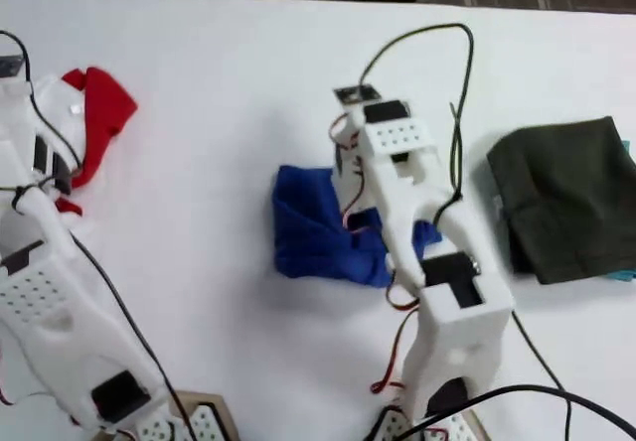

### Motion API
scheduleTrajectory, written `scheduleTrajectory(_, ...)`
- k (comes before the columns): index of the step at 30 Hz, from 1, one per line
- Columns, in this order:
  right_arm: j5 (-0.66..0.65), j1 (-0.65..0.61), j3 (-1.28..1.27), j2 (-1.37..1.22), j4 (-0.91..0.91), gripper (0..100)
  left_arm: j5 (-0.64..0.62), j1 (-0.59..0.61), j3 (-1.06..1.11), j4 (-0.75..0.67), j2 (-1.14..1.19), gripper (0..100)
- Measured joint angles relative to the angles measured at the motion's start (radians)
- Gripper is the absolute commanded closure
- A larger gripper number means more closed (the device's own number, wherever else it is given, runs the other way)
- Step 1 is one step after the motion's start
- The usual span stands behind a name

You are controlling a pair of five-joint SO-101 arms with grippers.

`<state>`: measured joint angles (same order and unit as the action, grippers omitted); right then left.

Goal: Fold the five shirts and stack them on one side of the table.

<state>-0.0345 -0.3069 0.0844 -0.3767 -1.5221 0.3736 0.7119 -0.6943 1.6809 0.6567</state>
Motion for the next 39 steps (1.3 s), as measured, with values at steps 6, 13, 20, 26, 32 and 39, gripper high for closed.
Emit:
scheduleTrajectory(6,0.0,0.009,0.061,0.0,0.0,96.7,0.0,0.0,0.0,0.0,0.0,82)
scheduleTrajectory(13,0.0,0.054,0.066,0.0,0.0,97.8,0.0,0.0,0.0,0.0,0.0,82)
scheduleTrajectory(20,-0.115,0.083,0.074,0.0,-0.021,97.8,0.0,0.0,0.0,0.0,0.0,82)
scheduleTrajectory(26,-0.213,0.083,0.11,0.077,-0.034,97.8,0.0,0.0,0.0,0.0,0.0,82)
scheduleTrajectory(32,-0.275,0.081,0.183,0.13,-0.043,97.8,0.0,0.0,0.0,0.0,0.0,82)
scheduleTrajectory(39,-0.331,0.098,0.252,0.132,-0.043,97.8,0.0,0.0,0.0,0.0,0.0,82)
